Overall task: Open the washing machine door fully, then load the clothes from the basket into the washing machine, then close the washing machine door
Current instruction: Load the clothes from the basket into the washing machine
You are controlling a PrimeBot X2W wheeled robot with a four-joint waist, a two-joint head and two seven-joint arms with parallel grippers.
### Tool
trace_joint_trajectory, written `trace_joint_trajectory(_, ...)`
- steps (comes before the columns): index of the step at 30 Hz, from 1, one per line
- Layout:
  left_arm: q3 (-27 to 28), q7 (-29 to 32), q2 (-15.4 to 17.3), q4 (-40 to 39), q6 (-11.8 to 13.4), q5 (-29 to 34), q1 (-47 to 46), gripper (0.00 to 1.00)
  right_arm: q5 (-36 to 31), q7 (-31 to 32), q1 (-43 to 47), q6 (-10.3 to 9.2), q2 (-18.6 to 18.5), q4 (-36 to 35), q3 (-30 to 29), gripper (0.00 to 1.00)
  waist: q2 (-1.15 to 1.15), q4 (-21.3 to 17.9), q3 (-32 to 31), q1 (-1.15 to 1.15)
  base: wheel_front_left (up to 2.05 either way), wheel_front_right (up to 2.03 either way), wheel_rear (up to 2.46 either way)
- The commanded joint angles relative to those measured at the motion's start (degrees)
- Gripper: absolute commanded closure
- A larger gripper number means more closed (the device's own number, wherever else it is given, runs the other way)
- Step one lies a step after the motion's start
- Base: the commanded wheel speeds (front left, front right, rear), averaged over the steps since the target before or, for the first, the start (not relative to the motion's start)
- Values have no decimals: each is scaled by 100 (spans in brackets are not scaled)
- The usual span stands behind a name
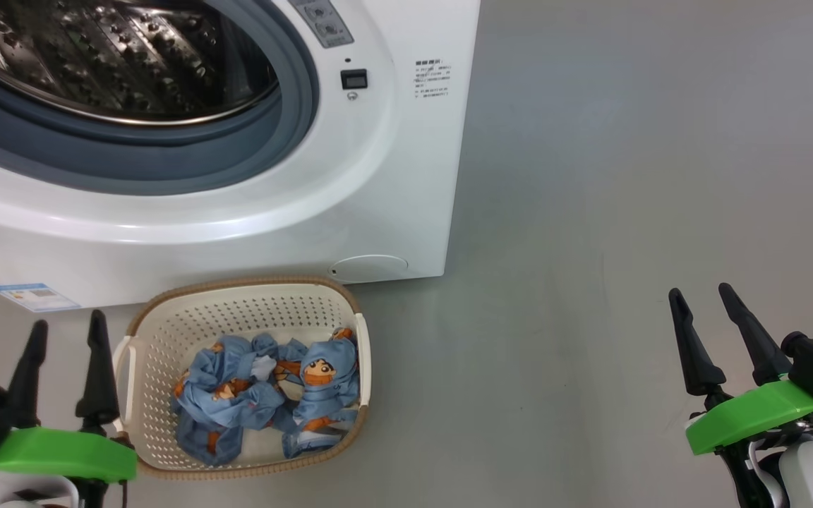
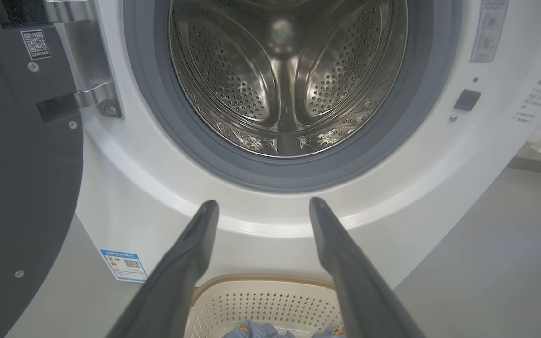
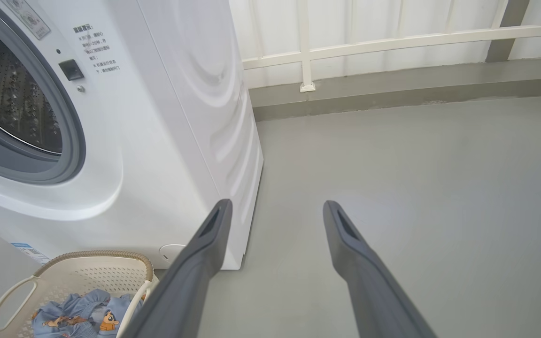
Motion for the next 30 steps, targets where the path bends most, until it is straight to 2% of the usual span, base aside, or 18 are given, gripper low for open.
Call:
trace_joint_trajectory(1,154,-32,127,-39,-8,29,-157,0,-52,-69,-29,9,-23,-155,123,0,0,4,37,0,0,0,0)
trace_joint_trajectory(15,-419,-32,111,1073,-8,-84,-411,0,-91,-69,-280,9,77,-195,212,0,0,-49,567,0,0,0,0)
trace_joint_trajectory(30,-1296,-32,373,2836,-8,-358,-1552,0,-173,-69,-672,9,185,-274,316,0,0,-158,1362,0,0,0,0)
